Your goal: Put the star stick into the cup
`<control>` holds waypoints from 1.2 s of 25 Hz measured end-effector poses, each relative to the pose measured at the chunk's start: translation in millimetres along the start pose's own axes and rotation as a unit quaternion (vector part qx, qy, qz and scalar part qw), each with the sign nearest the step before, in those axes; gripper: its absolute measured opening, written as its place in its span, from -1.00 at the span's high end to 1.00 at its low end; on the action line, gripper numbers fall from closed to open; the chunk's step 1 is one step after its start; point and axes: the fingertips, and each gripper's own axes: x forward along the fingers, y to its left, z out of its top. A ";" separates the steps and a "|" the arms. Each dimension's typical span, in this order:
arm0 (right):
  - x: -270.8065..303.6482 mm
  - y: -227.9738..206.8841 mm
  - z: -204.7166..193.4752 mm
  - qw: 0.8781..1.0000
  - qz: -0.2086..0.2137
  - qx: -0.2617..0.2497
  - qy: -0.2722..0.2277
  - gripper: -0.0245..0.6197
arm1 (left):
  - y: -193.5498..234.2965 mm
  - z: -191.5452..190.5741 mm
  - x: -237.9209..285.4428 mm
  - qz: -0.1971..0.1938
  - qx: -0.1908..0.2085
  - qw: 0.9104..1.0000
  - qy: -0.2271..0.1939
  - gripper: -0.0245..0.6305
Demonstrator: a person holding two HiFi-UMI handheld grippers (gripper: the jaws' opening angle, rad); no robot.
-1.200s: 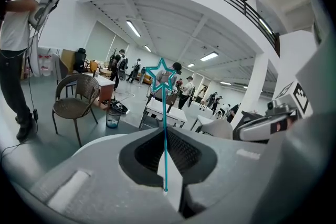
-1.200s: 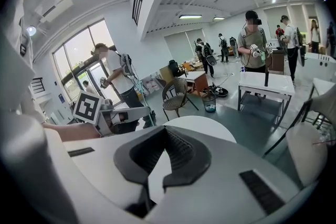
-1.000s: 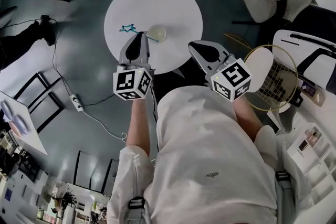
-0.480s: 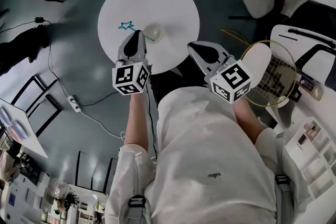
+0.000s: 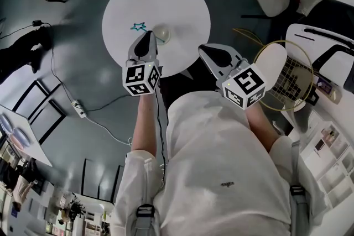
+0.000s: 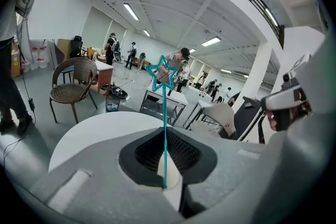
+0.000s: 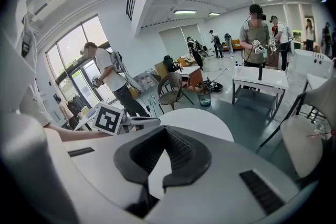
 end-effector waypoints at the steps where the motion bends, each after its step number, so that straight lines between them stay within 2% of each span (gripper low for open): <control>1: -0.4 0.1 -0.5 1.000 0.000 0.000 0.000 0.90 | 0.0 -2.0 0.8 0.000 0.000 1.000 0.003 0.86; 14: -4.3 -1.1 -6.7 1.000 -0.001 0.005 0.002 0.90 | 1.1 -28.7 9.1 0.003 0.001 0.999 0.035 0.86; 30: -7.4 -0.1 -9.1 1.000 0.000 0.004 0.000 0.90 | 3.8 -45.6 15.6 0.009 0.013 0.999 0.052 0.86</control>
